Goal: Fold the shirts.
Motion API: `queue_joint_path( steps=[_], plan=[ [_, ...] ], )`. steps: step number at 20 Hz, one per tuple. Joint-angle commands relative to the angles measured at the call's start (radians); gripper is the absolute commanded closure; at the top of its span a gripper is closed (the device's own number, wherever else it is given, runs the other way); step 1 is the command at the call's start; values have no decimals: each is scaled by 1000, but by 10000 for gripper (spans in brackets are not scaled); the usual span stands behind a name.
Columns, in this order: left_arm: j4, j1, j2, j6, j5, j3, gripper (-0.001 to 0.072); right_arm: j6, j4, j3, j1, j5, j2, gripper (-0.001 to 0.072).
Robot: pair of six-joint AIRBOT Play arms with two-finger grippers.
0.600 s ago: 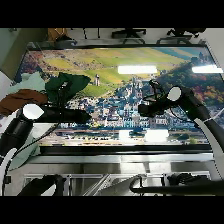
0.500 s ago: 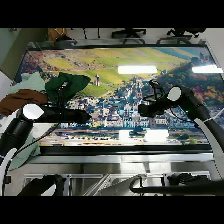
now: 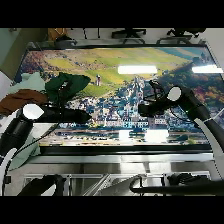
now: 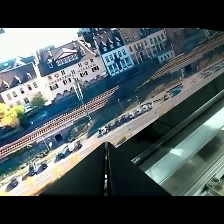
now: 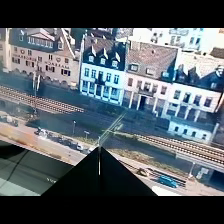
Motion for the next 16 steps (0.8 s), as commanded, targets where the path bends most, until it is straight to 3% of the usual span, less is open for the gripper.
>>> queue_joint_path(
  steps=[1,11,12,13,14,16],
  plan=[
    [0,-1,0,0,2,0,693,0,0,0,1,0,-1,691],
    [2,25,0,0,62,0,687,0,0,0,1,0,-1,691],
    [2,56,1,0,83,1,600,1,0,0,1,-1,-1,691],
    [2,100,1,-1,112,0,115,1,0,0,1,-9,-1,691],
    [2,153,0,-14,154,0,23,1,0,0,1,-24,-1,691],
    [6,293,-6,-14,274,1,23,0,0,0,1,-61,-1,690]
  ],
)
